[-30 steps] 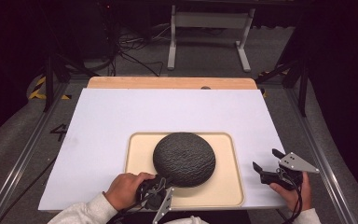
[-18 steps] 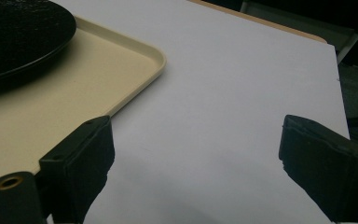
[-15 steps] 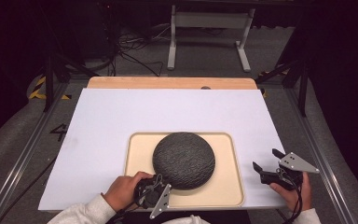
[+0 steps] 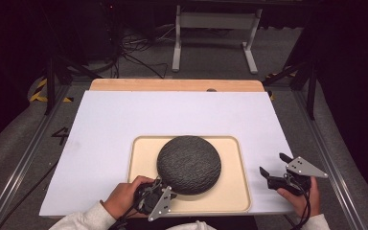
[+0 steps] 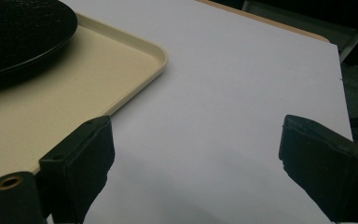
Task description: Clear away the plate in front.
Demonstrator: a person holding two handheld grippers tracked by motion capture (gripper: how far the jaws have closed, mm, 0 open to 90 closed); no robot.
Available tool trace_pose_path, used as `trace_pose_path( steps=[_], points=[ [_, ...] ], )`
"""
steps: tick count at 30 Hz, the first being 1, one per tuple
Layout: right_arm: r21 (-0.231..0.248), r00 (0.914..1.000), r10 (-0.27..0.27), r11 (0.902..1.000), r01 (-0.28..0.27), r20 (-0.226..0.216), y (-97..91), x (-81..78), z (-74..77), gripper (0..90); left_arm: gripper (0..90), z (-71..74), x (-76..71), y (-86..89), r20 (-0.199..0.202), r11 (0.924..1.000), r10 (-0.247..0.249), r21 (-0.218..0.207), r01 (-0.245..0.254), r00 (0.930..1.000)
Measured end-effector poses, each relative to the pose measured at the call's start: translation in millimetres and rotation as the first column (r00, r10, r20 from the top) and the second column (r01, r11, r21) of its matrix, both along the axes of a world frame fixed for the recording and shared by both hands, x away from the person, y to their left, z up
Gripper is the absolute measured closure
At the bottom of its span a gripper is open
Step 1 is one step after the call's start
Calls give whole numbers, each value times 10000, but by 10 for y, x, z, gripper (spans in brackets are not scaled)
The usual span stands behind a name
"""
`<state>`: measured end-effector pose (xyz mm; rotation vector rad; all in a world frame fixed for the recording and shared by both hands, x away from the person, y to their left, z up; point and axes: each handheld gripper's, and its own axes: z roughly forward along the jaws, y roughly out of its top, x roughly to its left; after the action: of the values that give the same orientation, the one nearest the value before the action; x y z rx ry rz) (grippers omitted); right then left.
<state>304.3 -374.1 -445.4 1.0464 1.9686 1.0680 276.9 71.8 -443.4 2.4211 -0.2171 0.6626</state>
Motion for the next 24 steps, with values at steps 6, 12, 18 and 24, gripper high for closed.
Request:
trace_pose_path(
  steps=[6,12,18,24],
  points=[
    [-47,10000,50,10000,-51,-39,11,3,-4,110,639,39,1,34,-30,9996,47,-283,-48,10000],
    [-62,10000,47,10000,-48,-52,13,5,-9,110,563,119,28,52,80,9974,211,-694,-205,9997],
    [-68,10000,67,10000,-68,-67,17,6,-11,110,404,179,86,69,452,9946,566,-896,-524,9974],
    [-73,10000,60,10000,-61,-62,16,4,-11,110,276,232,177,111,361,9860,1110,-1289,-1055,9932]
  ],
)
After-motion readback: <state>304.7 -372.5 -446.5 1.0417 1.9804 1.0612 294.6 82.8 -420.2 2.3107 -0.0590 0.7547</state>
